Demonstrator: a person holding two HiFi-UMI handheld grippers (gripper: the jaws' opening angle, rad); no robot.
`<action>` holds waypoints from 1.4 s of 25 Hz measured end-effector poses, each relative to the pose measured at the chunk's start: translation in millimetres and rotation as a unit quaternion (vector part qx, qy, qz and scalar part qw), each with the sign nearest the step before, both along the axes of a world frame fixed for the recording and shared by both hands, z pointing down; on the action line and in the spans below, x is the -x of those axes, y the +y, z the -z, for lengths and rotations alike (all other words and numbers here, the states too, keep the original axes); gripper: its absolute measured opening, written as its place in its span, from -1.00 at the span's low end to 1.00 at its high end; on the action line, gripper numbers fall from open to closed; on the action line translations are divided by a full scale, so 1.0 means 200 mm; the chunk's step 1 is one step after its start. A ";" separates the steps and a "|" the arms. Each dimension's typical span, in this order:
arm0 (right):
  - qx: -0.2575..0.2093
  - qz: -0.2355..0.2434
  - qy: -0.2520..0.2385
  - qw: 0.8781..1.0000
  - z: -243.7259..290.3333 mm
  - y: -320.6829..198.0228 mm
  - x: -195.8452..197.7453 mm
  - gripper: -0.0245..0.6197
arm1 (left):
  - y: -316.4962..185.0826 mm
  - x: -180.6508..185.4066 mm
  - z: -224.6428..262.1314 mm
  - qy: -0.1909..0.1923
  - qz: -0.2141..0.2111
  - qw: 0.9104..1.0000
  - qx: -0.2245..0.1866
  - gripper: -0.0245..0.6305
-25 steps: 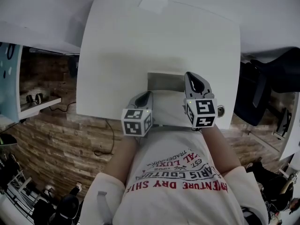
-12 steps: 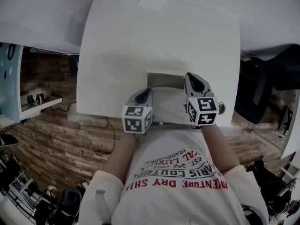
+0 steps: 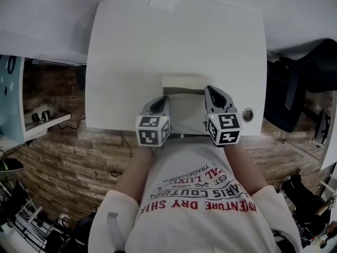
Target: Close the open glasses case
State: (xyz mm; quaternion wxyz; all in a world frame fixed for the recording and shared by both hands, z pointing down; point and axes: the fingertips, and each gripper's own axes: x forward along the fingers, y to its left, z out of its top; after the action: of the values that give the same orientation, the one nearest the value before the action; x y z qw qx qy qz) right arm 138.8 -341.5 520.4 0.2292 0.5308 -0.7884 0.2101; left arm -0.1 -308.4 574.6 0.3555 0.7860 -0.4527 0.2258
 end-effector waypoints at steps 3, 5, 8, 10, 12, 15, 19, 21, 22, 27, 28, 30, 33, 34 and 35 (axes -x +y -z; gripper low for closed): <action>0.001 -0.019 -0.003 1.000 -0.01 0.03 -0.01 -0.89 | 0.00 0.00 0.01 0.001 -0.007 1.000 0.000 -0.91; 0.003 -0.029 -0.004 1.000 -0.03 0.04 -0.02 -0.89 | 0.00 0.00 0.00 0.001 -0.014 1.000 0.001 -0.91; 0.008 -0.034 0.000 0.999 -0.05 0.06 -0.02 -0.89 | 0.00 0.00 0.00 0.002 -0.021 1.000 0.003 -0.91; 0.014 -0.034 0.004 0.999 -0.07 0.07 -0.01 -0.89 | 0.00 0.00 0.00 0.003 -0.020 1.000 0.002 -0.91; 0.021 -0.033 0.008 0.999 -0.09 0.08 -0.01 -0.89 | -0.01 0.00 0.00 0.005 -0.019 1.000 0.000 -0.91; 0.039 -0.036 0.011 0.999 -0.14 0.12 0.00 -0.89 | -0.01 0.00 0.01 0.008 -0.019 1.000 -0.001 -0.91; 0.045 -0.038 0.017 0.998 -0.18 0.13 0.00 -0.89 | -0.01 -0.01 0.01 0.008 -0.024 1.000 0.000 -0.91; 0.053 -0.030 0.022 0.998 -0.20 0.13 0.01 -0.89 | 0.00 0.00 0.00 0.001 -0.027 1.000 0.004 -0.91; 0.057 -0.025 0.024 0.998 -0.22 0.14 0.02 -0.89 | 0.00 0.00 -0.01 -0.005 -0.031 0.999 0.007 -0.91; 0.049 -0.020 0.040 0.998 -0.23 0.14 0.03 -0.89 | 0.01 0.00 -0.02 -0.007 -0.038 0.999 0.012 -0.91; 0.050 -0.020 0.040 0.998 -0.23 0.14 0.02 -0.89 | 0.01 0.01 -0.02 -0.005 -0.035 0.999 0.014 -0.91; 0.053 -0.017 0.039 0.998 -0.22 0.14 0.02 -0.89 | 0.01 0.02 -0.01 0.001 -0.028 0.999 0.019 -0.91; 0.043 -0.020 0.031 0.998 -0.17 0.12 0.02 -0.89 | 0.00 0.04 0.02 0.011 -0.015 1.000 0.016 -0.91; 0.032 -0.022 0.026 0.999 -0.13 0.11 0.02 -0.89 | -0.01 0.04 0.04 0.013 -0.012 1.000 0.009 -0.91; 0.019 -0.022 0.020 0.999 -0.08 0.09 0.01 -0.89 | -0.03 0.04 0.08 0.015 -0.009 1.000 -0.001 -0.91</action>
State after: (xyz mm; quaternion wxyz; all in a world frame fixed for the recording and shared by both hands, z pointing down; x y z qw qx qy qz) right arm 135.9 -323.3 536.7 0.2503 0.5479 -0.7675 0.2192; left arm -8.3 -313.7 558.7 0.3590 0.7938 -0.4404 0.2168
